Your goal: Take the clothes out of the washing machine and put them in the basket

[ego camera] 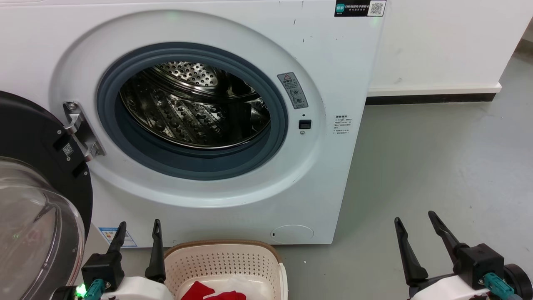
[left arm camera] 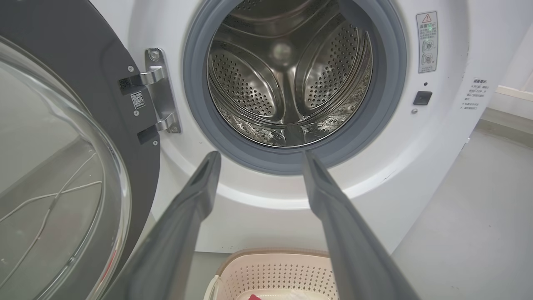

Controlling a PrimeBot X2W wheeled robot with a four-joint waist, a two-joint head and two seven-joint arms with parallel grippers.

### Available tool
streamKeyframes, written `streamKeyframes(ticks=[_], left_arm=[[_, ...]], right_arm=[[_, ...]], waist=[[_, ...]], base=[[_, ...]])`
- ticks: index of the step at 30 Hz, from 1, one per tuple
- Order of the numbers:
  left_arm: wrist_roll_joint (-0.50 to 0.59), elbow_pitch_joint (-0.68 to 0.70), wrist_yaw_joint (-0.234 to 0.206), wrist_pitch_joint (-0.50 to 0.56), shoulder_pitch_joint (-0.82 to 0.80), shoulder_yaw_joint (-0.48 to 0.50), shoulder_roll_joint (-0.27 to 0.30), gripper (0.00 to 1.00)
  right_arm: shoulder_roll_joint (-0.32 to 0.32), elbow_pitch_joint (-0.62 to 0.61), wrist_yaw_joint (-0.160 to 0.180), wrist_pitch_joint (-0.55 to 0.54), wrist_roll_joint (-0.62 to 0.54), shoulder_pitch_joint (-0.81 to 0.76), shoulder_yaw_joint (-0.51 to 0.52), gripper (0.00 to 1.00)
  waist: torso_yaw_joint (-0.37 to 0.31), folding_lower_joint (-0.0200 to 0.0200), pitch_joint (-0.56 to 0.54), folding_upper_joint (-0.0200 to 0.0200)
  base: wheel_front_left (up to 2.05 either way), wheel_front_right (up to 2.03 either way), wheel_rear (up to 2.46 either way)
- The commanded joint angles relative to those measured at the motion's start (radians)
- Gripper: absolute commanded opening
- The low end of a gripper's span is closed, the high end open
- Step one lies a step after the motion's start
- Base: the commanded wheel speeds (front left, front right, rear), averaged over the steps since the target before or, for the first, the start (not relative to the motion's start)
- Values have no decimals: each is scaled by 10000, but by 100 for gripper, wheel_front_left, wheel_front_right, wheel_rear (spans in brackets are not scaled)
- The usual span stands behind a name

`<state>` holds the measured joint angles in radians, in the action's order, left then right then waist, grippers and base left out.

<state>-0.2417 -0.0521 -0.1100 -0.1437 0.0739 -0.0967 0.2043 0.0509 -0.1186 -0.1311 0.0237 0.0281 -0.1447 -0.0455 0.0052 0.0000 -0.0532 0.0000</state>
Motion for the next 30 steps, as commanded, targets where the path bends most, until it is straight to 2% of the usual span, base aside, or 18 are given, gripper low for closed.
streamKeyframes(ticks=[1,23,24,26,30], left_arm=[[-12,-16,5,-38,88,-35,-35,100],[-167,-4,-47,-169,-63,-198,97,100],[-145,-37,-40,-104,-14,-202,55,0],[-261,-170,-11,-64,10,-189,1,0],[-1068,-290,127,112,-120,-42,-85,0]], right_arm=[[-13,43,7,-7,-4,-125,-30,100],[-12,22,7,1,28,-92,-77,100],[-2,45,0,-24,-8,-32,-82,0],[-2,129,-2,1,93,-87,-129,0],[36,203,-2,11,1104,-19,-101,0]], waist=[[43,0,-21,0],[38,0,-66,0],[36,1,-65,0],[34,1,-60,0],[34,1,-39,0]], base=[[0,0,0],[0,0,0],[0,0,0],[0,0,0],[0,0,0]])
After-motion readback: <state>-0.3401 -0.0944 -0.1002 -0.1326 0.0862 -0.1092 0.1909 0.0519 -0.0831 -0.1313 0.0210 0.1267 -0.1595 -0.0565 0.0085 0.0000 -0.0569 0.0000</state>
